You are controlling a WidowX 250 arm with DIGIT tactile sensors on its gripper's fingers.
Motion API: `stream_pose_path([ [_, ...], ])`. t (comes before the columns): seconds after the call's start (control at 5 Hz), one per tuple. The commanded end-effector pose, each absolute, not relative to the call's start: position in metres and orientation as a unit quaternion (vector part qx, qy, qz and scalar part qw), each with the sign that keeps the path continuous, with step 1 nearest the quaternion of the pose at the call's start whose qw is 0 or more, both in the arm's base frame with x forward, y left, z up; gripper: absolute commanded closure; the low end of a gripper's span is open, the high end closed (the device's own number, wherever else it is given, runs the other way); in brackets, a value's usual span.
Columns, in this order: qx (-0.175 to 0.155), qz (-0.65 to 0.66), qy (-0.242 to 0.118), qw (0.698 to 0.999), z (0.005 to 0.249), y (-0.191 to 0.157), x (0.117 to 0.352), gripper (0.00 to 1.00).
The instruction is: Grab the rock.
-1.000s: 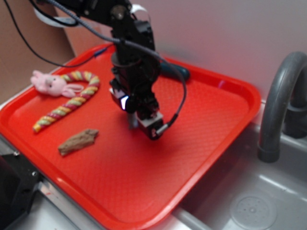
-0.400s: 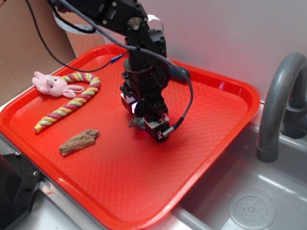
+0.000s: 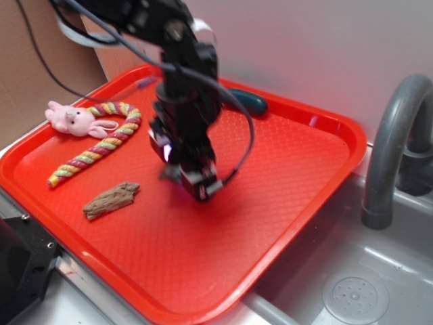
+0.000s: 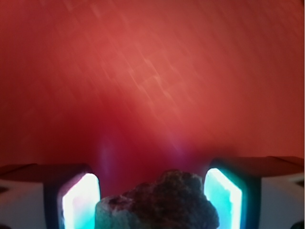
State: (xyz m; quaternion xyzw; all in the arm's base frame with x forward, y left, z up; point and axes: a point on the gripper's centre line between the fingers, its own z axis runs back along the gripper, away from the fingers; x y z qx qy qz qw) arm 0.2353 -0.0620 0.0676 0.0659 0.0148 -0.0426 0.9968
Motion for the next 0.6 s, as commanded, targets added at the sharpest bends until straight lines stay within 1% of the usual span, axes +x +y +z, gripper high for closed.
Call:
stream_pose_path([
  [0.0, 0.014, 0.082, -0.024, 0.996, 0.174, -0.041, 0.242, 1.0],
  [0.2, 0.036, 0.168, -0.048, 0.984, 0.2, -0.022, 0.223, 1.0],
  [0.4, 0.022, 0.17, -0.064, 0.983, 0.201, -0.02, 0.222, 1.0],
])
